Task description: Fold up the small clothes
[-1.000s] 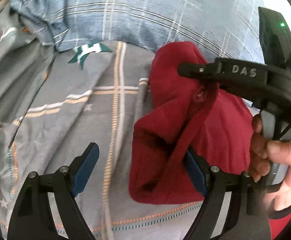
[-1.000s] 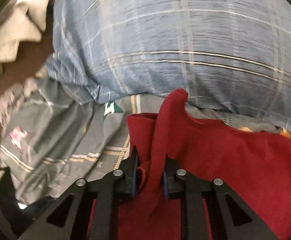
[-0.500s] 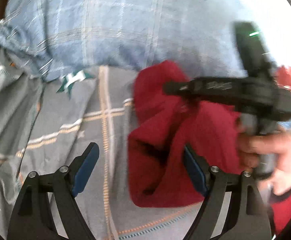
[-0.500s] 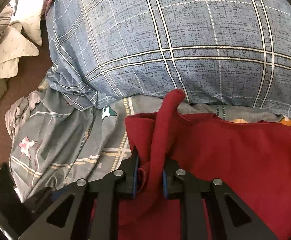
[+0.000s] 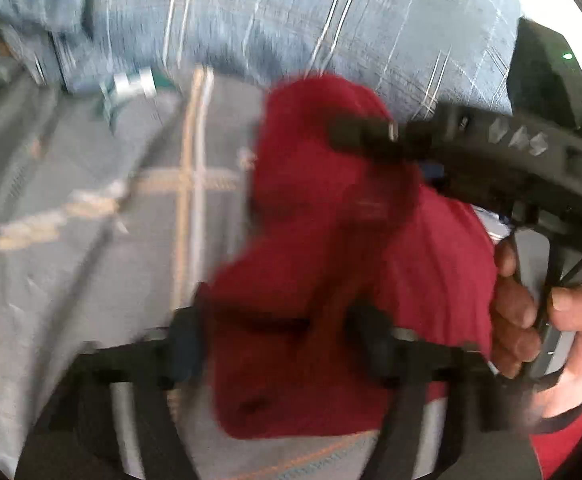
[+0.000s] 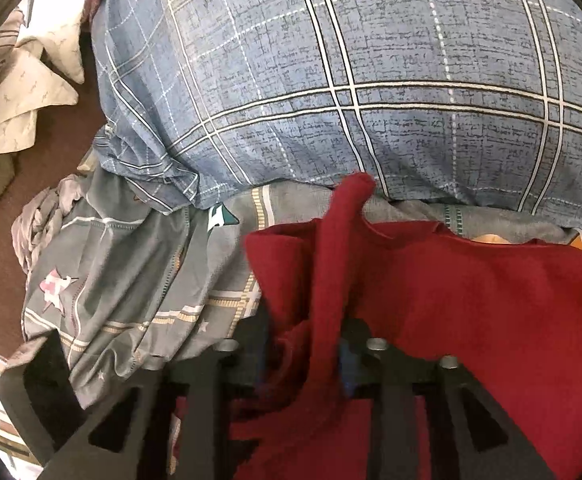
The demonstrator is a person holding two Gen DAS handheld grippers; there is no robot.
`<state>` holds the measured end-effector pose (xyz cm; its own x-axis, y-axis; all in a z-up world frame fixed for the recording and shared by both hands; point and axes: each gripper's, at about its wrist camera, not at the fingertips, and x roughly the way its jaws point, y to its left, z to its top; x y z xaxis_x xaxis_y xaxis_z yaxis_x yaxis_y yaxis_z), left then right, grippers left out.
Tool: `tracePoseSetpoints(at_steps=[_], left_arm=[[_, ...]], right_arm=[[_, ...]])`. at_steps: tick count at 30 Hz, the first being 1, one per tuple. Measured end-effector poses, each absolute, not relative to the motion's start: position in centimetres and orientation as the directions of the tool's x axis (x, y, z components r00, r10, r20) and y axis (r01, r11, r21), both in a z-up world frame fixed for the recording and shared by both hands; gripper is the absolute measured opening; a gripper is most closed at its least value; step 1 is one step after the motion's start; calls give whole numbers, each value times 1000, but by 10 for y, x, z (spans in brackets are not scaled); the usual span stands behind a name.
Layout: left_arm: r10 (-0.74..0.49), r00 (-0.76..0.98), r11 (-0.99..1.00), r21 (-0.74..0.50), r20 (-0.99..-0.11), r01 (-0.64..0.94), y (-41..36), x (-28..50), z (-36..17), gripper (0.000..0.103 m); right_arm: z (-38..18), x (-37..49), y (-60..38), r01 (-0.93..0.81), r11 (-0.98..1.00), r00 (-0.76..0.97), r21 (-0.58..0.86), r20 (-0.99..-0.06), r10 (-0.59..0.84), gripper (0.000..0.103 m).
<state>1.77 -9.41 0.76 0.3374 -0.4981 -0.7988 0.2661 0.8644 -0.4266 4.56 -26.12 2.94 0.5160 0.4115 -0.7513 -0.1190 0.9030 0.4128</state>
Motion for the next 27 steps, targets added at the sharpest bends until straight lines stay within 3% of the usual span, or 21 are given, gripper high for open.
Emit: tracePoseSetpoints(at_steps=[1,7,9,11,13,15,16,17,20,27], left_arm=[[-499,341,864,-431,-796,259,-94,17,6,51],[-478,367,877,-407,-798,257,-95,12,9,49],[-470,373,881,-401,-800,251,-94,9,10,49],[-461,381,886,-391,-801,249,-92,4,12,49],[-457,386,889,-392,-802,238,-91,2,12,49],[-455,383,890,-397,-804,225,-89,1,10,49],[-454,383,891,-396,-805,223,-89,1,10,49],[-454,384,890,-394,-804,228,-89,1,12,47],[-479,381,876,-401,-790,269,-90,-12,25,28],[-526,431,842,-379,-733,383,-119,-44,85,21]], right_arm=[[31,48,-258,-124,907,518,402,-753,405,58],[28,65,-222,-172,938,462,302,-816,348,60],[28,67,-215,-188,928,456,323,-807,374,67],[27,70,-209,-200,918,447,343,-802,397,79],[18,74,-197,-212,932,427,294,-830,359,79],[9,76,-188,-224,947,413,231,-857,307,63],[3,76,-187,-215,958,413,188,-872,263,39],[1,75,-187,-215,962,418,166,-875,245,30],[11,63,-206,-206,951,475,230,-827,302,20],[66,29,-268,-201,917,570,344,-720,395,18]])
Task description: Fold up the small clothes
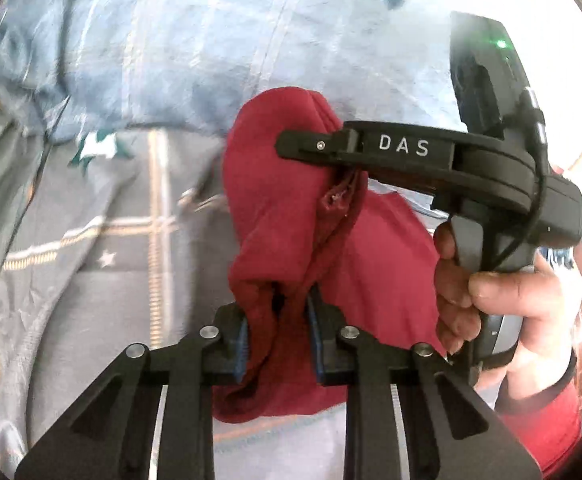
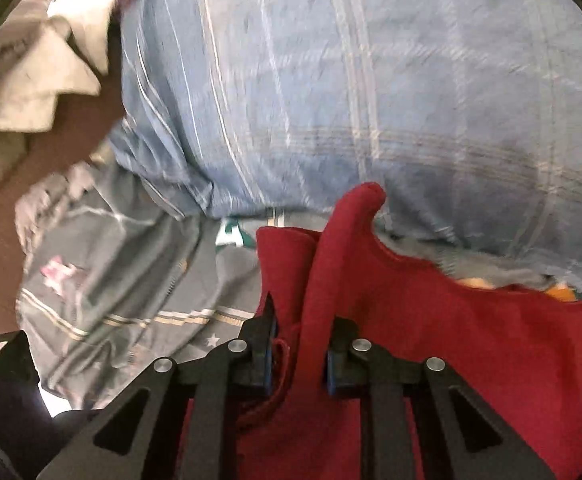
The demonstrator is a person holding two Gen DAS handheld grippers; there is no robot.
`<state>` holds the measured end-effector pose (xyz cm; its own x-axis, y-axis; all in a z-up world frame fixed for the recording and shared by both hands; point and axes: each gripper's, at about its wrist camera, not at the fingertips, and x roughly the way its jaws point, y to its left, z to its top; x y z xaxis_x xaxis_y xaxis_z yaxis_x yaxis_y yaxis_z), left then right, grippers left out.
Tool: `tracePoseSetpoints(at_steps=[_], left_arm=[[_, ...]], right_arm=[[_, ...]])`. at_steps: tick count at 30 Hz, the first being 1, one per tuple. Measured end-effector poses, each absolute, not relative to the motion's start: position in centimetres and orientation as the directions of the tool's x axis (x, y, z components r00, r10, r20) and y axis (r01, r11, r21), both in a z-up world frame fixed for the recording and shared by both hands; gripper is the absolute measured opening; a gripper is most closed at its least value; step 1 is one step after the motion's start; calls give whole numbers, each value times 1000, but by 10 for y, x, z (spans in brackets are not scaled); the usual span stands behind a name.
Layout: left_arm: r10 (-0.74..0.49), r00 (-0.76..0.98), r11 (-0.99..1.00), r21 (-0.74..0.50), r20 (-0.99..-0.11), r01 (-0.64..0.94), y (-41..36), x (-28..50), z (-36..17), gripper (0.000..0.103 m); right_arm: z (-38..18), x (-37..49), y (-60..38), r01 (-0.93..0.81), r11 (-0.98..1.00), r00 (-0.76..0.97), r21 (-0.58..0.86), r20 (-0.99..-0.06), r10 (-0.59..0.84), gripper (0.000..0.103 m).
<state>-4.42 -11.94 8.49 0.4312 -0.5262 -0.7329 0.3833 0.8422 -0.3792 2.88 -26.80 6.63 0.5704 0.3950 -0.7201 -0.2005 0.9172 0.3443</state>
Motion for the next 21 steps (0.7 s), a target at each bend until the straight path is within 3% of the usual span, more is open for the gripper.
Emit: tracePoseSetpoints(at_steps=[10,21], left_arm=[[-517,425,799,-242,-743,550,-235,-66,131,20],[-540,322,745,-264,-778,613,-328,-73,98,20]], right_arm=[[112,-1,-371,-83,945,656,317,-696,291,17],[83,-22,-477,85,925,667,369,-711,223,16]])
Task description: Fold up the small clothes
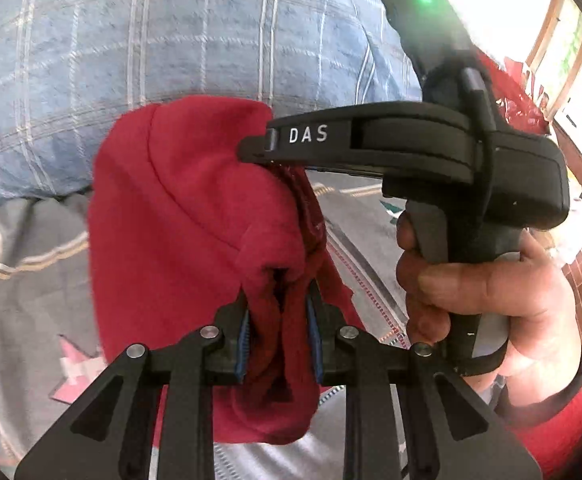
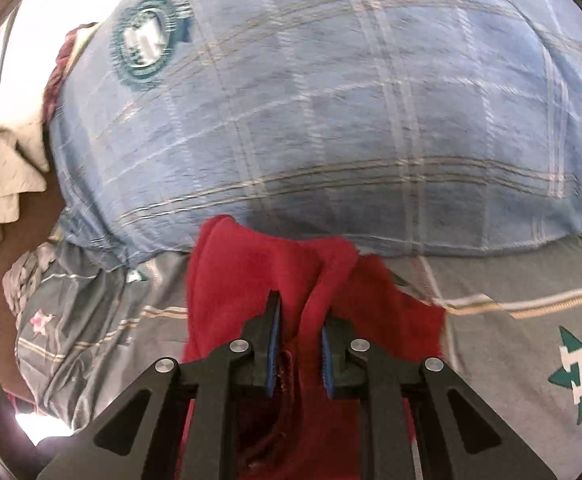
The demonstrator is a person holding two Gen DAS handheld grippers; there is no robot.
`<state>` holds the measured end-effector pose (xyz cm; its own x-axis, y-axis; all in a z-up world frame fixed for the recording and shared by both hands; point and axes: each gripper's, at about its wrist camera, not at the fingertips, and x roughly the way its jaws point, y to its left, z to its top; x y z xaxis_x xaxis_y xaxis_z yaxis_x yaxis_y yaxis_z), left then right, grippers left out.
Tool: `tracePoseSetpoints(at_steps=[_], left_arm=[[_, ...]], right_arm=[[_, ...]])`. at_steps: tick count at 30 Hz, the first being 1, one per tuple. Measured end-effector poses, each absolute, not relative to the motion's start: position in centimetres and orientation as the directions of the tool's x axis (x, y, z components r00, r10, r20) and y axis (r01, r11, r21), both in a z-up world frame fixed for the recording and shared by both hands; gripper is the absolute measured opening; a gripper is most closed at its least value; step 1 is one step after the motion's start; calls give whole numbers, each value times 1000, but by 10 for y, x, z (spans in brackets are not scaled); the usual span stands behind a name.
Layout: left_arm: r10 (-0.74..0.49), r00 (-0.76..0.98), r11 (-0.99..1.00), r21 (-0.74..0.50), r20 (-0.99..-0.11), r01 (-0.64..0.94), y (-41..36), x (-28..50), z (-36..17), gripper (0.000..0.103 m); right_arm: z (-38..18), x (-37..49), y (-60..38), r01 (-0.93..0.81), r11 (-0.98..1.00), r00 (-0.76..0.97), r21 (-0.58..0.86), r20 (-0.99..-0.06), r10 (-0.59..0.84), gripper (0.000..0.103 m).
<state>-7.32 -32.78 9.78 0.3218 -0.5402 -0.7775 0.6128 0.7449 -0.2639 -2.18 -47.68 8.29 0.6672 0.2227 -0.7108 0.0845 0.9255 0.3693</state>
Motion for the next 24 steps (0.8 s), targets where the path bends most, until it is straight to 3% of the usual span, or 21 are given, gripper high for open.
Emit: tracePoseSetpoints(at_steps=[3,5,6,7,9,11,13,16,19,21,22,23,24], left_arm=[[-580,254,720,-341,-774,604,-334,-68,80,23],[-633,186,681,-425,-752,597,-333,-68,72,44],[-657,150,655,-462,-739,598,-329,-68,71,49],[-669,125,634,-474,-733,611,-324,-70,75,55],[-672,120,604,-446,-731,661,-309,-78,88,59],[-662,178,602,-376,-728,704,-288,-89,106,67],[-651,253,620,-309,-716,721,-265,-94,118,74],[-593,352,691,-233,-724,684,-240,-82,115,76],[-548,355,747,-251,-757,615,-236,-65,97,76],[-541,332,762,-283,-773,582,-235,-61,86,76],[-529,326,769,-280,-784,575,-237,-61,81,76],[-518,324,773,-272,-792,573,-239,-60,77,76],[-512,322,773,-263,-796,578,-239,-64,75,76]], right_arm=[[58,-17,-488,139,932,635,335,-752,176,16],[39,-14,-492,177,928,606,328,-779,160,16],[27,-13,-495,197,916,590,348,-789,173,17],[22,-16,-500,219,899,597,379,-781,184,26],[25,-28,-508,234,872,619,429,-758,207,29],[35,-43,-512,239,866,632,440,-748,205,48],[51,-66,-512,233,857,649,459,-730,214,60],[65,-90,-504,187,835,674,517,-686,274,69],[63,-96,-482,142,832,644,536,-688,333,78],[54,-92,-468,127,848,617,515,-710,339,73],[49,-91,-459,121,870,607,478,-729,317,50],[47,-94,-456,119,888,602,443,-744,290,11],[43,-98,-451,116,904,592,411,-760,270,12]])
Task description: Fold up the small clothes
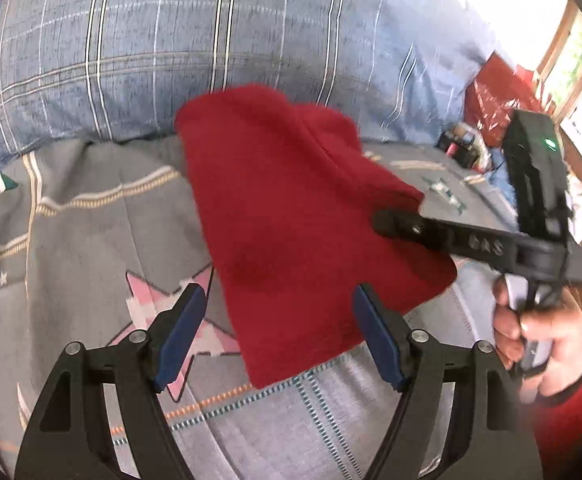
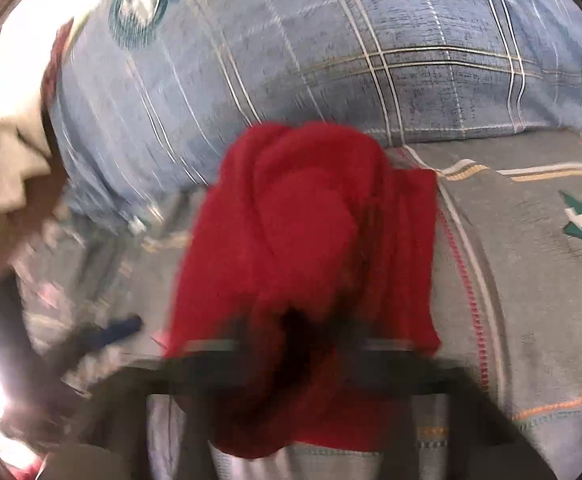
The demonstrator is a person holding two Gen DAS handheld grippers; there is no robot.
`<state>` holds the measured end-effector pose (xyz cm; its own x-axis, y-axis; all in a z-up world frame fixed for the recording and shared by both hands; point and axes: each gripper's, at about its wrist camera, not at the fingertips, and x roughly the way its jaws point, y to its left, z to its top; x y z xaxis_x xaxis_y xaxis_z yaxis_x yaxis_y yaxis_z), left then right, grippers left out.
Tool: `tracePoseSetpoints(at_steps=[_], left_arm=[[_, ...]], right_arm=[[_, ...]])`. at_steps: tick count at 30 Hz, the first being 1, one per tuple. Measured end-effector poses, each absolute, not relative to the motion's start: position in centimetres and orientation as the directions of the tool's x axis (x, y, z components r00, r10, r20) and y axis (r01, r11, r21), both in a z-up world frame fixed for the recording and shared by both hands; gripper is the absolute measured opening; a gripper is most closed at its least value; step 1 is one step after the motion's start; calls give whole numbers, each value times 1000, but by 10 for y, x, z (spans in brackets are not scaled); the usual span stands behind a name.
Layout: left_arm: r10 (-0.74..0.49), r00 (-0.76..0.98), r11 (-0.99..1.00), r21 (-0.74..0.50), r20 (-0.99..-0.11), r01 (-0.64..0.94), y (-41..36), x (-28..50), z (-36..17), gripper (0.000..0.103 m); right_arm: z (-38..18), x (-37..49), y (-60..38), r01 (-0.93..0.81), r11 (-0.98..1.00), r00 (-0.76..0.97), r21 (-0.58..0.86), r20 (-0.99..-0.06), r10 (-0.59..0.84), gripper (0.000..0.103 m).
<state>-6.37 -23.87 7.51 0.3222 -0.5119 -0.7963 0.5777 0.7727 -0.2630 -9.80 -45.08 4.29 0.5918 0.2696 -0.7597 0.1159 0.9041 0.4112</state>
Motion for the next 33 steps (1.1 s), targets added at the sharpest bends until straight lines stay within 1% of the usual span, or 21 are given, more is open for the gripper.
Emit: tracePoseSetpoints(at_steps=[1,3,4,6,7,10,12,13,14,15,18,19,20,21,23,26,28,30,31,32,33], left_arm=[[-516,322,766,-260,-794,588,-237,-71,73,76],[-511,326,761,-242,-796,601,-232,-75,66,76],[-494,327,767,-225,-806,601,-234,-74,61,76],[-477,322,774,-217,-818,595,-236,-73,57,76],[-477,323,776,-219,-817,592,-234,-74,59,76],[-503,343,761,-218,-793,611,-233,-80,67,76],[-498,356,759,-199,-791,620,-235,-81,68,76],[-492,359,761,-190,-793,621,-237,-81,66,76],[-487,359,763,-188,-796,618,-239,-80,64,76],[-481,359,768,-188,-800,612,-242,-78,61,76],[-469,356,780,-190,-808,596,-247,-74,54,76],[-465,357,782,-187,-810,594,-248,-74,52,76],[-459,358,784,-181,-813,594,-250,-73,49,76],[-454,359,785,-175,-815,595,-251,-73,47,76],[-448,357,784,-168,-820,598,-253,-72,43,76],[-442,357,785,-161,-823,599,-256,-72,38,78],[-438,363,786,-155,-822,599,-255,-72,38,78],[-436,369,788,-151,-820,597,-253,-74,39,78],[-434,374,790,-146,-820,596,-252,-75,40,78],[-432,377,791,-144,-819,595,-252,-75,41,78],[-430,379,792,-140,-820,595,-251,-76,42,78]], right_arm=[[40,-107,-448,120,908,594,401,-762,258,8],[36,-124,-445,118,921,597,371,-768,233,7],[31,-131,-449,144,921,601,362,-771,209,6],[21,-134,-461,180,896,594,406,-771,230,6],[23,-135,-466,186,880,602,436,-759,249,7],[46,-141,-463,139,893,642,428,-726,248,9],[61,-145,-466,143,892,673,429,-703,231,23],[67,-144,-470,158,888,693,433,-689,213,50],[70,-143,-473,167,883,708,439,-676,203,73],[73,-138,-478,179,875,728,450,-658,190,74],[67,-110,-480,196,883,701,427,-690,178,68],[64,-99,-476,185,896,692,404,-701,173,51],[61,-95,-472,179,908,685,378,-711,161,24],[56,-87,-468,191,929,664,316,-739,115,14],[44,-82,-468,247,938,638,243,-769,32,13],[30,-88,-468,259,944,635,205,-773,-6,12],[33,-90,-470,266,941,633,208,-774,-7,12],[40,-95,-473,296,938,628,181,-777,-48,12],[45,-101,-475,300,934,633,192,-773,-44,12],[50,-107,-477,292,927,647,234,-763,-12,16],[55,-112,-478,289,921,657,260,-754,6,17]])
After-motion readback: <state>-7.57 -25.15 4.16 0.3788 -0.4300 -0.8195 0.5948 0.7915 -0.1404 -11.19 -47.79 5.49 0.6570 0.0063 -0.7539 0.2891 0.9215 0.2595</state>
